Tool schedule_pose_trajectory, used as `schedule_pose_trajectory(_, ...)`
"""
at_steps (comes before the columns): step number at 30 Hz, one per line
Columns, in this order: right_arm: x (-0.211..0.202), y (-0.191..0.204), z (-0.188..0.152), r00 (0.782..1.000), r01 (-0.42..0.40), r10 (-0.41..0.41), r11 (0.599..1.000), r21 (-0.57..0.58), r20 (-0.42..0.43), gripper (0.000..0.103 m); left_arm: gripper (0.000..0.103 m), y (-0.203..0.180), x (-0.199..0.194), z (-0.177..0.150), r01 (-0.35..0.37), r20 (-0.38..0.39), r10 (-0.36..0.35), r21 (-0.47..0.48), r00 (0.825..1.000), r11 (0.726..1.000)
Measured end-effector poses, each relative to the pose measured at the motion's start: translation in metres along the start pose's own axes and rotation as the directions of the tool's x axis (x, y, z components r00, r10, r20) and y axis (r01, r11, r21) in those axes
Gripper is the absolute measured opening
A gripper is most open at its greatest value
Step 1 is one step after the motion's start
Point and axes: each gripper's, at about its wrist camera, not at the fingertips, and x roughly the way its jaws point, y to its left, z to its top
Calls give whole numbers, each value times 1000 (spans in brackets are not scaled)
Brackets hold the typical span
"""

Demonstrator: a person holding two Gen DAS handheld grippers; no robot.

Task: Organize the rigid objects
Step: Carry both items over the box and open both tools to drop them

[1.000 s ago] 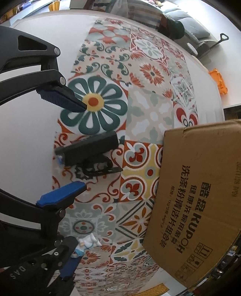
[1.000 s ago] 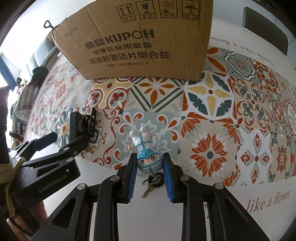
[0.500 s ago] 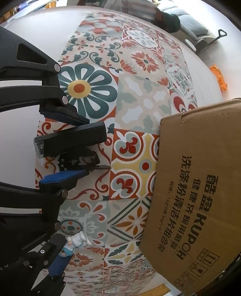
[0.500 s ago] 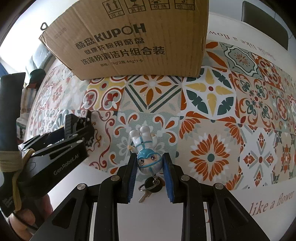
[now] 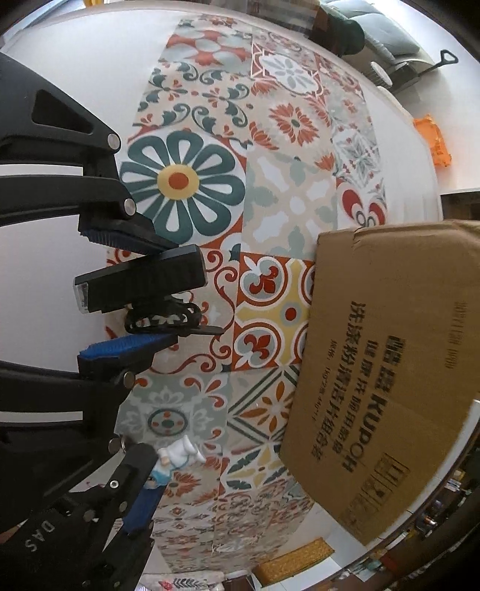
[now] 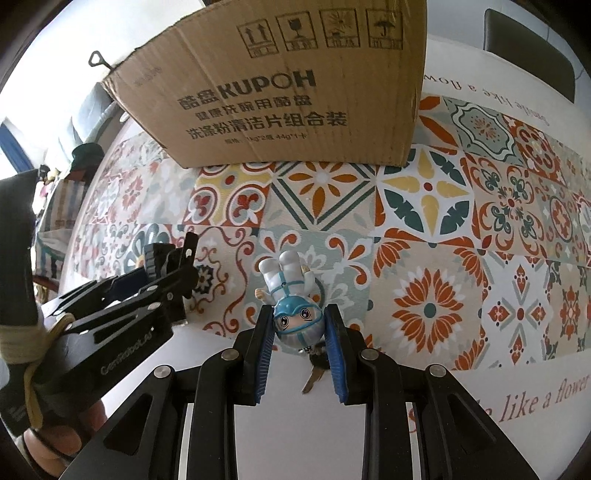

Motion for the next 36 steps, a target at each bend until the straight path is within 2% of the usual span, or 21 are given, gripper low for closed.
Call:
schedule_pose_trajectory(7, -19, 4, -4, 999, -14, 14, 1000, -3, 36, 28, 41, -9, -33, -7, -1, 75, -1, 29, 997, 1000)
schedule_pose_trajectory(18, -63, 12, 1, 990, -28, 30, 999, -14, 137, 28, 41, -16, -76, 3, 58, 173, -65, 47, 983, 997)
schedule_pose_trajectory(36, -121, 25, 25, 953, -30, 42, 999, -43, 301, 28, 41, -23, -139, 35, 79, 334, -104, 88, 937, 993)
